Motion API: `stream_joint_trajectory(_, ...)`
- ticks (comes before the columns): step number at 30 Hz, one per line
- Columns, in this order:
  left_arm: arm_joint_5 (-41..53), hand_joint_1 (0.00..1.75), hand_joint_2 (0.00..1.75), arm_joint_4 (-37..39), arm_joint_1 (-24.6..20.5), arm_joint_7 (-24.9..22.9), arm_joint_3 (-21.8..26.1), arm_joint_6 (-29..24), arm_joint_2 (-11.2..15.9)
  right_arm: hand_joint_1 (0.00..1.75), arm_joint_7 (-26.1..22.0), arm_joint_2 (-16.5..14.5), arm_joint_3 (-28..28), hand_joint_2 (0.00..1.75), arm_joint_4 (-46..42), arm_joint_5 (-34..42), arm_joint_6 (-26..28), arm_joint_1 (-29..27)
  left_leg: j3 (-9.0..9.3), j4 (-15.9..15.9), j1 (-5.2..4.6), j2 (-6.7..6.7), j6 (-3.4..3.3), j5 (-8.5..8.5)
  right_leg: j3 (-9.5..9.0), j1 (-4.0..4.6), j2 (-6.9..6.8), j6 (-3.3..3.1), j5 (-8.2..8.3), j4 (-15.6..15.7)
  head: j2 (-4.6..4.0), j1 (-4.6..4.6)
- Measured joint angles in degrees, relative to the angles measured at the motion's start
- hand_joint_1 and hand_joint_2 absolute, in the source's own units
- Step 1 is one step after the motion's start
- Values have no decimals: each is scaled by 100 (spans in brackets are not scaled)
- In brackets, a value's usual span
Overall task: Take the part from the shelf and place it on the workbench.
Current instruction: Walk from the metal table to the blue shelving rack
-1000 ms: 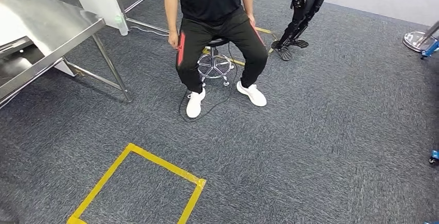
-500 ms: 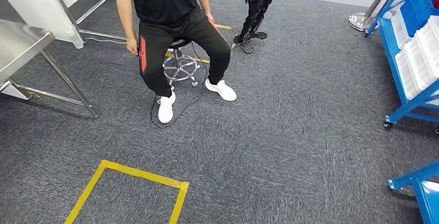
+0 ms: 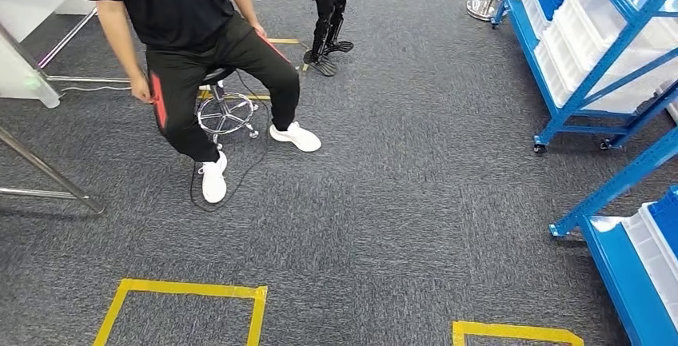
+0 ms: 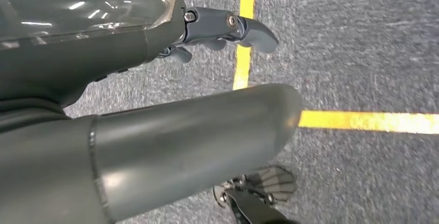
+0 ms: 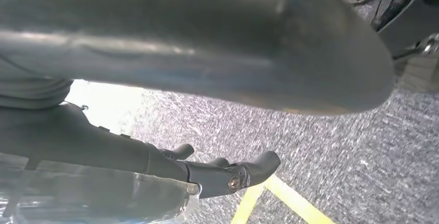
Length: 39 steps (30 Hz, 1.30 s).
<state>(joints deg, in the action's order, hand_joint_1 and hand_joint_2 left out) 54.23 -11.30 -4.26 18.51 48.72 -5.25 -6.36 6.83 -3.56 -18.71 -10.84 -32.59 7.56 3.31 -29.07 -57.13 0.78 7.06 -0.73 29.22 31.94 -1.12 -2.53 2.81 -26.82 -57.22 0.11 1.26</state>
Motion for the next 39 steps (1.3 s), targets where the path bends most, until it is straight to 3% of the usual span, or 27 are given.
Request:
stream_joint_trajectory(2, 26, 0, 0, 1, -15, -23, 0, -19, -5, 0, -9, 14, 0, 0, 0, -3, 9, -12, -36, -136, 41, -191, 63, 142, 6, -31, 113, -94, 28, 17, 0, -10)
stream_joint_trajectory(4, 40, 0, 0, 3, 2, -37, 5, -38, -3, 0, -23, 20, 0, 0, 0, -19, 21, -9, -287, -717, 59, -544, 80, 528, 14, -41, 231, -187, 65, 24, 0, -24)
stream_joint_trajectory(6, 44, 0, 0, 4, 31, -39, 27, -66, -2, 0, -32, 18, 0, 0, 0, -39, 25, -8, -647, -1466, 56, -694, 66, 866, 39, 3, 375, -238, 84, 21, 0, -26)
stream_joint_trajectory(7, 44, 0, 0, 4, 40, -39, 39, -79, -1, 0, -33, 16, 0, 0, 0, -44, 25, -13, -747, -1644, 55, -712, 54, 882, 45, 22, 452, -247, 90, 19, 0, -26)
stream_joint_trajectory(8, 45, 0, 0, 4, 44, -38, 47, -92, 0, 0, -29, 17, 0, 0, 0, -47, 25, -20, -749, -1609, 54, -724, 35, 778, 45, 37, 533, -250, 93, 17, 0, -26)
stream_joint_trajectory(9, 50, 0, 0, 4, 44, -38, 50, -100, 0, 0, -22, 18, 0, 0, 0, -48, 25, -26, -641, -1350, 53, -756, 8, 577, 39, 45, 612, -253, 97, 15, 0, -26)
stream_joint_trajectory(11, 77, 0, 0, 5, 45, -41, 50, -109, 4, 0, 12, 13, 0, 0, 0, -48, 25, -30, -299, -585, 53, -986, -58, 163, 39, 60, 761, -244, 101, -5, 0, -24)
stream_joint_trajectory(13, 102, 0, 0, 6, 41, -55, 49, -112, 9, 0, 37, 2, 0, 0, 0, -50, 25, -21, -118, -165, 35, -1151, -94, 14, 78, 71, 883, -202, 115, -25, 0, -22)
stream_joint_trajectory(15, 104, 0, 0, 5, 29, -78, 49, -120, 6, 0, 41, -3, 0, 0, 1, -55, 26, -31, -100, -104, -6, -1063, -131, 0, 142, 64, 997, -124, 149, -10, 0, -23)
stream_joint_trajectory(16, 103, 0, 0, 5, 21, -87, 49, -128, 0, 0, 41, 1, 0, 0, 1, -61, 27, -41, -86, -64, -14, -997, -165, -32, 173, 58, 956, -95, 151, -29, 0, -22)
stream_joint_trajectory(18, 103, 0, 0, 5, 25, -96, 51, -148, -8, 0, 43, 4, 0, 0, 2, -78, 30, -46, -60, 26, -8, -838, -244, -98, 351, 61, 670, -85, 5, -311, 0, -3)
stream_joint_trajectory(20, 116, 0, 0, 5, 45, -102, 52, -167, -9, 0, 45, 4, 0, 0, 2, -80, 32, -32, -62, 54, -11, -662, -280, -116, 692, 43, 388, -109, -315, -993, 0, 17)
stream_joint_trajectory(22, 142, 0, 0, 7, 52, -104, 52, -179, -9, 0, 49, 5, 0, 0, 2, -63, 34, -34, -74, 53, -17, -482, -277, -111, 962, 1, 334, -61, -511, -1575, 0, 19)
stream_joint_trajectory(23, 151, 0, 0, 7, 51, -104, 52, -181, -12, 0, 51, 7, -1, 0, 2, -56, 34, -41, -77, 51, -16, -400, -268, -105, 953, -24, 315, -6, -497, -1602, 0, 19)
stream_joint_trajectory(25, 162, 0, 0, 7, 50, -104, 52, -181, -19, 0, 54, 13, -2, 0, 2, -51, 37, -50, -57, 44, -7, -251, -228, -81, 574, -85, 184, 132, -267, -988, 0, 19)
stream_joint_trajectory(26, 166, 0, 0, 5, 50, -104, 52, -181, -18, 0, 54, 8, -2, 0, 2, -47, 38, -45, -41, 36, -12, -187, -193, -59, 337, -102, 37, 176, -149, -582, 0, 22)
stream_joint_trajectory(28, 173, 0, 0, 4, 46, -102, 52, -183, -7, 0, 64, -8, -3, 0, 2, -36, 47, -23, 1, 14, -37, -69, -103, -5, 41, -90, -159, 155, -14, -84, 0, 14)
stream_joint_trajectory(29, 175, 0, 0, 4, 42, -98, 52, -184, 1, 0, 73, -18, -4, 0, 2, -32, 55, -16, 21, 9, -47, -14, -64, 16, 19, -68, -169, 106, -6, -41, 0, 8)
stream_joint_trajectory(30, 176, 0, 0, 4, 35, -94, 51, -185, 2, 0, 84, -21, -7, 0, 2, -31, 64, -17, 45, 8, -41, 47, -30, 32, 25, -50, -96, 59, 2, -39, 0, -3)
stream_joint_trajectory(31, 179, 0, 0, 4, 27, -92, 51, -186, 0, 0, 92, -22, -11, 0, 2, -32, 74, -25, 62, -3, -13, 30, 7, 55, 26, -64, -24, 15, 5, -41, 0, -10)
stream_joint_trajectory(33, 193, 0, 0, 4, 20, -91, 51, -190, -4, 0, 115, -13, -18, 0, 2, -43, 86, -40, -7, -222, 34, -230, 55, 250, 20, -78, 108, -64, 16, -32, 0, -17)
stream_joint_trajectory(35, 207, 0, 0, 7, 38, -94, 50, -193, -7, 0, 135, -10, -20, 0, 2, -69, 87, -38, -306, -871, 46, -575, 50, 636, 18, -53, 233, -141, 26, -30, 0, -24)
stream_joint_trajectory(37, 208, 0, 0, 9, 63, -90, 50, -195, -9, 0, 151, -18, -20, 0, 2, -96, 80, -34, -663, -1550, 43, -684, 19, 884, 26, -6, 389, -182, 35, -32, 0, -26)
stream_joint_trajectory(38, 207, 0, 0, 9, 68, -83, 50, -195, -9, 0, 160, -21, -20, 0, 2, -103, 74, -37, -743, -1658, 43, -702, 1, 846, 25, 10, 477, -187, 38, -35, 0, -26)
stream_joint_trajectory(39, 208, 0, 0, 9, 69, -74, 50, -193, -9, 0, 167, -23, -20, 0, 2, -105, 71, -41, -719, -1545, 43, -720, -20, 692, 18, 18, 566, -187, 38, -37, 0, -26)
